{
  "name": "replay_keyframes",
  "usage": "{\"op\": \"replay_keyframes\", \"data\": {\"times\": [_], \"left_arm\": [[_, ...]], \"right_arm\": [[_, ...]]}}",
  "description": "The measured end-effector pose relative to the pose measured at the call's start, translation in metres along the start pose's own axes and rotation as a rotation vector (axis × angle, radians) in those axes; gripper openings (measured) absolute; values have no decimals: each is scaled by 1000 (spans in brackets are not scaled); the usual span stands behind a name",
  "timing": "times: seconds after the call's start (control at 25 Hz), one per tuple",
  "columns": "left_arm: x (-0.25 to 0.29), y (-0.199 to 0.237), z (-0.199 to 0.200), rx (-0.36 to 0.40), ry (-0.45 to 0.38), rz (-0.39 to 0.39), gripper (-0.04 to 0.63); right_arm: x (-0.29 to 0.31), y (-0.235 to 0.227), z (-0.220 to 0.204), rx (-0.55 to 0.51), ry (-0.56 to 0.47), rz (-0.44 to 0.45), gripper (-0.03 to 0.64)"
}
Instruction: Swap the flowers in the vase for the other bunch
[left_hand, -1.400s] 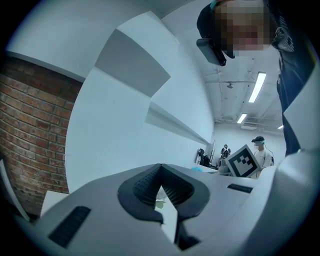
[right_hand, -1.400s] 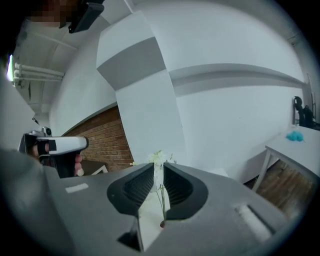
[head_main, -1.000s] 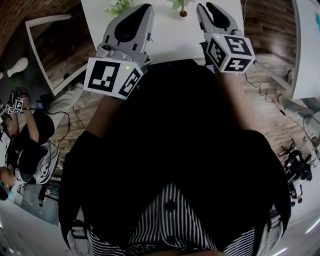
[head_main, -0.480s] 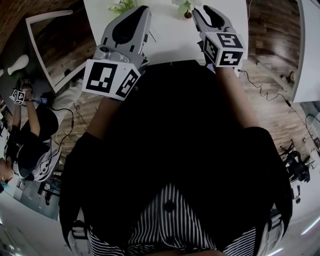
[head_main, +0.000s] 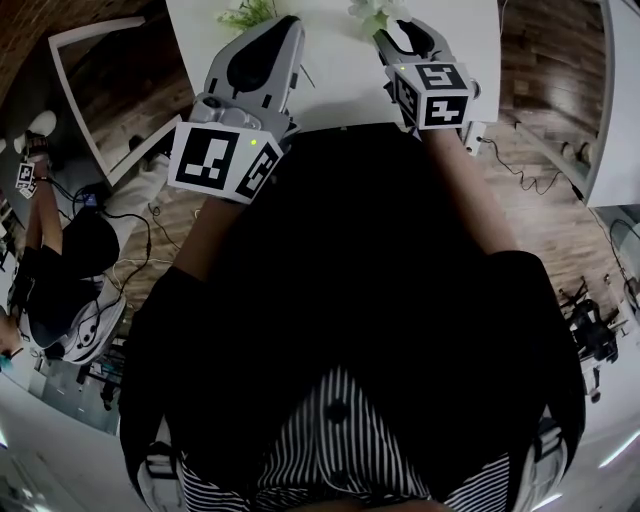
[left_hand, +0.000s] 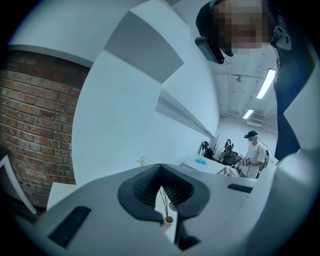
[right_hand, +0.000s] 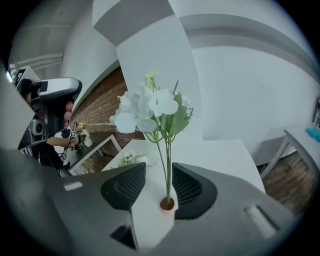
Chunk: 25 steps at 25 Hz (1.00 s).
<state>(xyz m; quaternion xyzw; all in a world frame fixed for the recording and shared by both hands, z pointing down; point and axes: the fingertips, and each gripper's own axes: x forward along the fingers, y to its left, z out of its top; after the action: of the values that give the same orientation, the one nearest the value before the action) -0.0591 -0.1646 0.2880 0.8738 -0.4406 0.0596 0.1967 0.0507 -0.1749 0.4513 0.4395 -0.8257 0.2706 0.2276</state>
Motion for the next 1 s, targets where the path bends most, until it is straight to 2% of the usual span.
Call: {"op": "replay_keyframes", "data": {"times": [0.72,1.0], "left_arm": [[4,22,-12,-27,42,30,3],[3,29,-16,-35,42,43,3]], "right_arm": [[46,-7,-25,7,90,-23,140],[49,-15,-25,11,70,-85,34]]}}
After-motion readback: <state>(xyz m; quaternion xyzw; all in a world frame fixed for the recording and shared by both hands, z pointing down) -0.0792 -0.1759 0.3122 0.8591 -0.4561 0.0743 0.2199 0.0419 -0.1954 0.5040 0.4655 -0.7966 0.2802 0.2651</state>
